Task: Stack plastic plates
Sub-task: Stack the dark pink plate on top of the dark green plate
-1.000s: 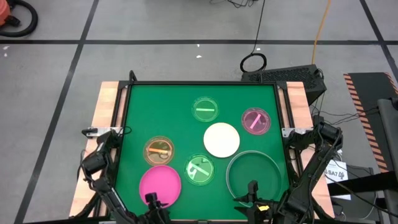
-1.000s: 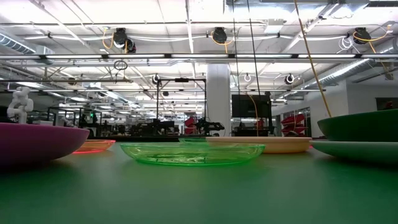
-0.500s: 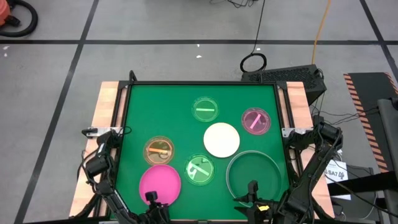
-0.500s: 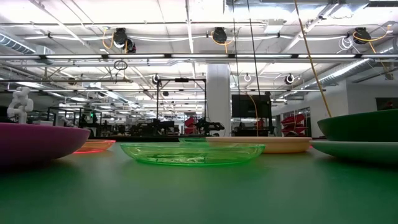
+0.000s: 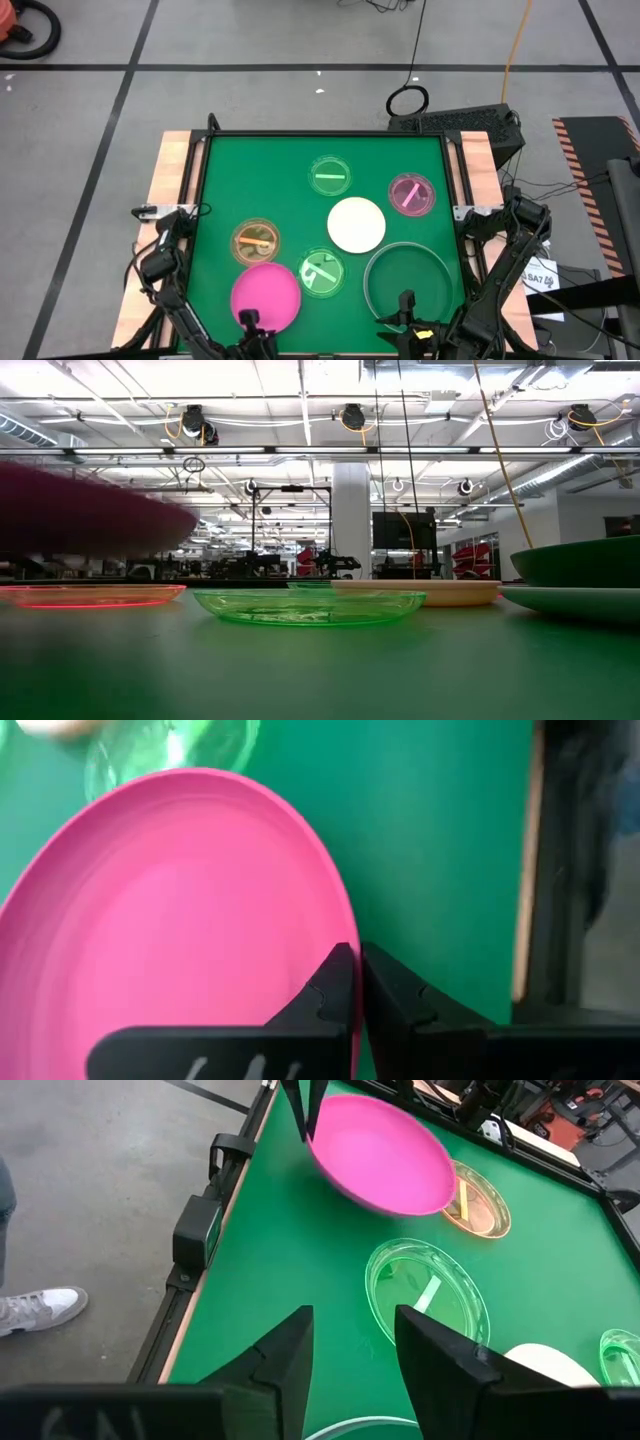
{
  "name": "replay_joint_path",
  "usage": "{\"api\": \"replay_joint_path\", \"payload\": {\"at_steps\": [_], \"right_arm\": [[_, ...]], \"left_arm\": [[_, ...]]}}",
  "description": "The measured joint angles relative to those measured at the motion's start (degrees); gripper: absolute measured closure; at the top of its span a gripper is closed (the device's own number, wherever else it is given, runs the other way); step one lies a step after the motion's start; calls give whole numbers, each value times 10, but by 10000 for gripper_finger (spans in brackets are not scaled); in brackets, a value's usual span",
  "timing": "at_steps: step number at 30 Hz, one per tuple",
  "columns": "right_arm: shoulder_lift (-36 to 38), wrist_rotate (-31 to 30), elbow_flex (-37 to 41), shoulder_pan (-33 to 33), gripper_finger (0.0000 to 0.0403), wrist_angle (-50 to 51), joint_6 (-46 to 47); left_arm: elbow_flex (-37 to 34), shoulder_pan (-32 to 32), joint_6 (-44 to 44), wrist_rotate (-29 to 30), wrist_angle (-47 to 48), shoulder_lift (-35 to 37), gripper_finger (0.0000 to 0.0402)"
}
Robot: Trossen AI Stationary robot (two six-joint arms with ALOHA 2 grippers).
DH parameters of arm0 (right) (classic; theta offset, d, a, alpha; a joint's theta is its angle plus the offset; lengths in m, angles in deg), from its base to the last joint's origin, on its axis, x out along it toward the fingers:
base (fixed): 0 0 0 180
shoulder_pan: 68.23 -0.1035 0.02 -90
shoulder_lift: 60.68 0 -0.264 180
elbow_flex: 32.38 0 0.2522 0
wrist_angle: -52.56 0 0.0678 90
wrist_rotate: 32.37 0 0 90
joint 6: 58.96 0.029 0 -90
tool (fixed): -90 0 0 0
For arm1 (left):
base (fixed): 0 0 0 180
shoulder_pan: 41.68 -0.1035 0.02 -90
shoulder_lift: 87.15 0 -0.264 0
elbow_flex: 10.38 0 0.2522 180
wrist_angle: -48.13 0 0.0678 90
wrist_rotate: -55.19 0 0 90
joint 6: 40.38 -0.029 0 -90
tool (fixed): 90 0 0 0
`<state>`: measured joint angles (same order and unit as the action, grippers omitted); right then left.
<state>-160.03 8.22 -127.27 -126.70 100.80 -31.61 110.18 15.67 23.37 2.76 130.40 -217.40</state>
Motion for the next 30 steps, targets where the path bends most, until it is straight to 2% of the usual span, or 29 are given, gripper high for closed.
{"api": "replay_joint_path", "payload": {"at_steps": [7,16,21,30], "right_arm": [[0,0,0,0,268,-8,-13],[0,0,0,-3,268,-43,-41],[7,0,0,-17,268,-42,-45],[29,-17,0,-59,268,4,-22]], "left_arm": [[89,-6,-128,76,19,0,388],[136,-45,-315,96,-3,0,389],[136,-78,-444,83,-73,0,389],[136,-142,-652,5,-188,0,389]]}}
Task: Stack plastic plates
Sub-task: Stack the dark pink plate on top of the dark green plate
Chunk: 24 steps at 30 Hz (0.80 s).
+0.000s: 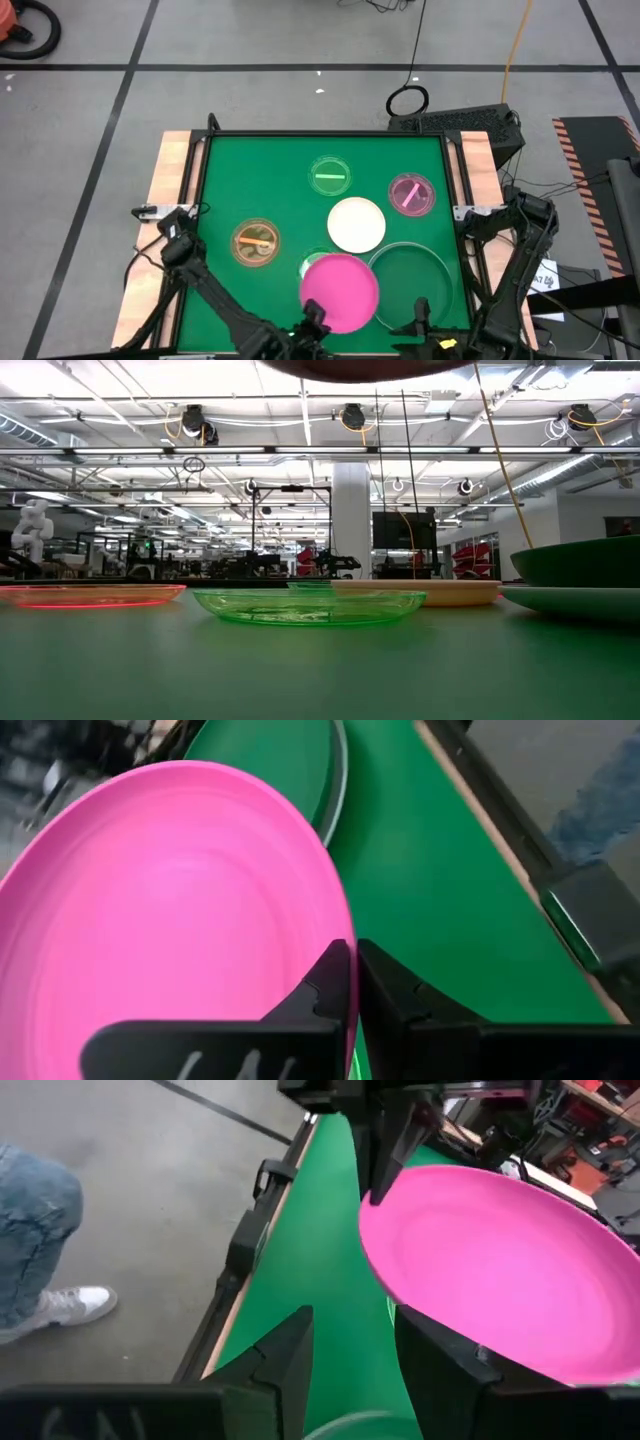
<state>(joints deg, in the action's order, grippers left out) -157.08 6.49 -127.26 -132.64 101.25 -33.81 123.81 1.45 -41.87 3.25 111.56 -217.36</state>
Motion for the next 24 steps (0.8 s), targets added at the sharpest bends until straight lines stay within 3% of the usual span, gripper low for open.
{"api": "replay_joint_path", "payload": {"at_steps": [8,24], "right_arm": [[0,1,0,-9,268,39,10],[52,-18,0,-9,268,95,11]], "left_arm": [[0,-62,-139,-133,-90,0,389],[0,-163,-263,-346,-153,0,389]]}}
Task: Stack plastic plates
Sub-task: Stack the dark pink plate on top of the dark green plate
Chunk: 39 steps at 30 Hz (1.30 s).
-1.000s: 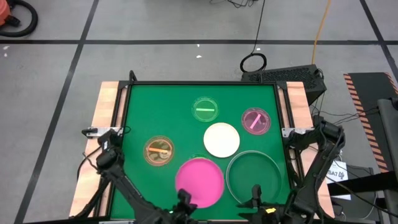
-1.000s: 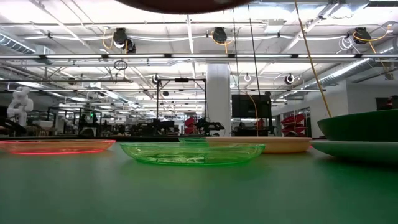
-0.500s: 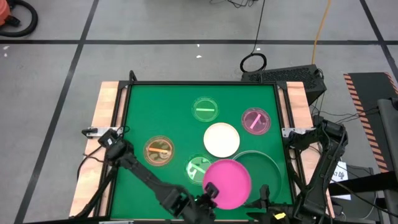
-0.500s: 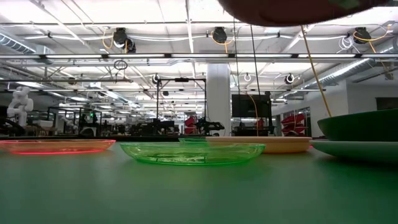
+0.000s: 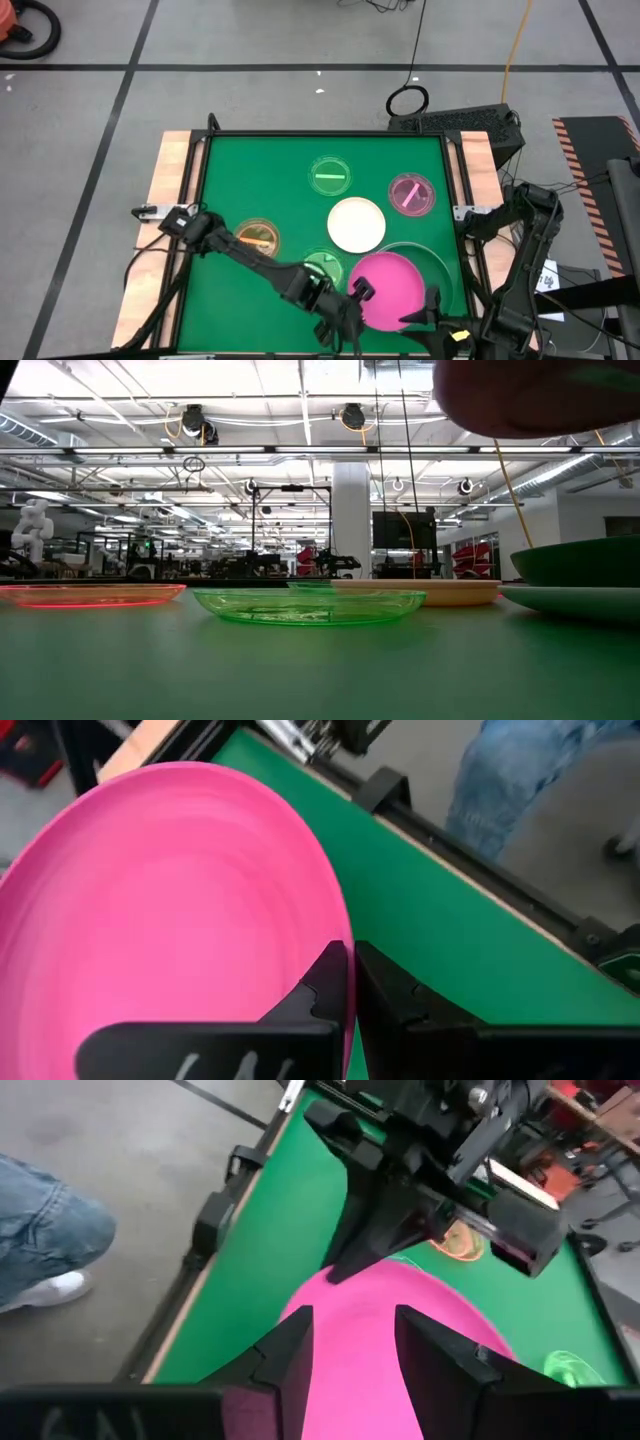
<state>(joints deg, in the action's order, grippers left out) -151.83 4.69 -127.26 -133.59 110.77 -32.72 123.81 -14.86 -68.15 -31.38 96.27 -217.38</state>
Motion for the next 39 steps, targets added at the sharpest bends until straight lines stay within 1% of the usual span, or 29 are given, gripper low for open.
{"api": "replay_joint_path", "payload": {"at_steps": [2,5,7,12,14,21,23,25,31,34,39], "right_arm": [[0,-12,0,0,268,11,-1],[0,-13,0,1,268,25,-10],[0,-15,0,1,268,28,-18],[0,-44,0,1,268,39,-31],[0,-44,0,1,268,47,-30],[0,-43,0,4,268,53,-30],[0,-43,0,4,268,54,-30],[0,-43,0,4,268,54,-29],[0,-43,0,4,268,54,-29],[0,-43,0,4,268,53,-29],[0,-43,0,4,268,53,-29]], "left_arm": [[0,-11,-13,-20,-20,-5,389],[0,-27,-33,-48,-43,-19,389],[1,-35,-44,-55,-53,-27,389],[0,-58,-50,-79,-55,-47,389],[1,-67,-48,-101,-85,-59,389],[-1,-80,-45,-111,-114,-83,378],[2,-81,-41,-115,-137,-89,377],[0,-81,-36,-115,-133,-94,377],[0,-81,-31,-115,-183,-114,372],[0,-84,-21,-116,-181,-115,360],[0,-90,7,-115,-184,-115,328]]}}
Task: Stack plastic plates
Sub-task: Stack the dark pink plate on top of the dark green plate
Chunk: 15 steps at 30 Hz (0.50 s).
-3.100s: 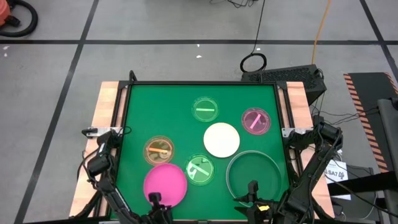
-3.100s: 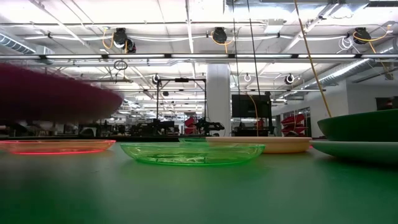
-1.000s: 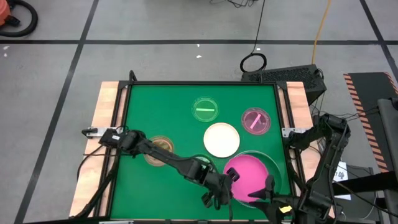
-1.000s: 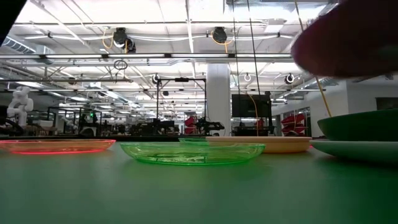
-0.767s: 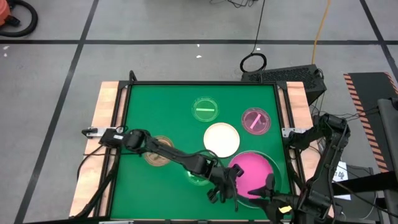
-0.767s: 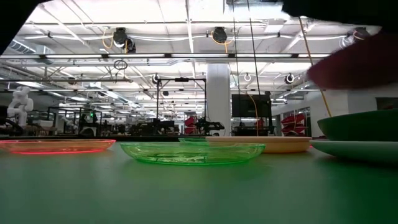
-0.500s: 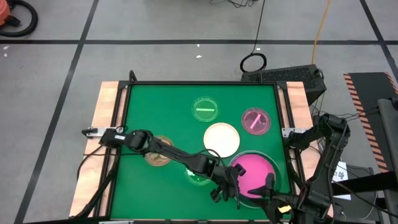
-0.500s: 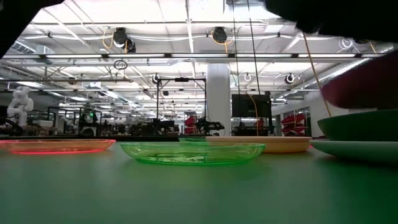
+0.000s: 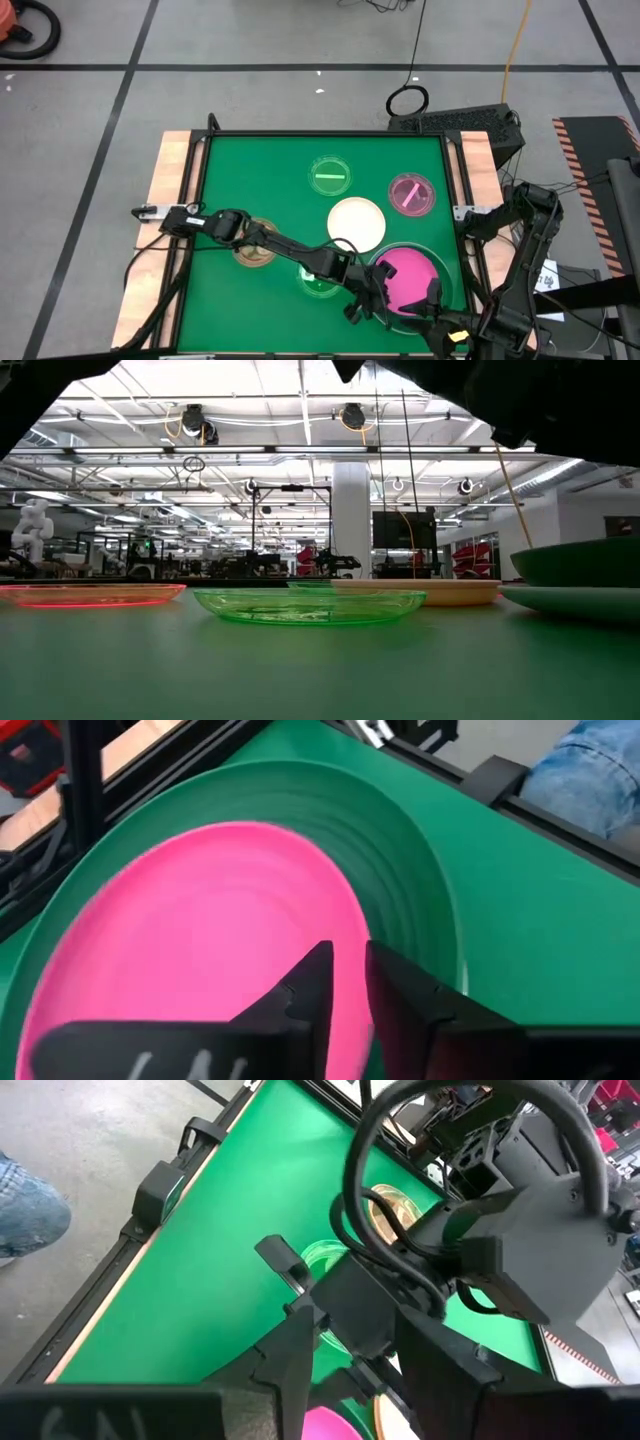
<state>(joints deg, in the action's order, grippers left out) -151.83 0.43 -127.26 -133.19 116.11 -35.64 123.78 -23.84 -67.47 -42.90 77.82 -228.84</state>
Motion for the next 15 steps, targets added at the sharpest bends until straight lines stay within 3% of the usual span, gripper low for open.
{"api": "replay_joint_path", "payload": {"at_steps": [11,15], "right_arm": [[0,0,0,0,268,0,0],[0,1,0,0,268,2,7]], "left_arm": [[0,0,30,28,-20,0,300],[26,-1,29,45,48,0,300]]}}
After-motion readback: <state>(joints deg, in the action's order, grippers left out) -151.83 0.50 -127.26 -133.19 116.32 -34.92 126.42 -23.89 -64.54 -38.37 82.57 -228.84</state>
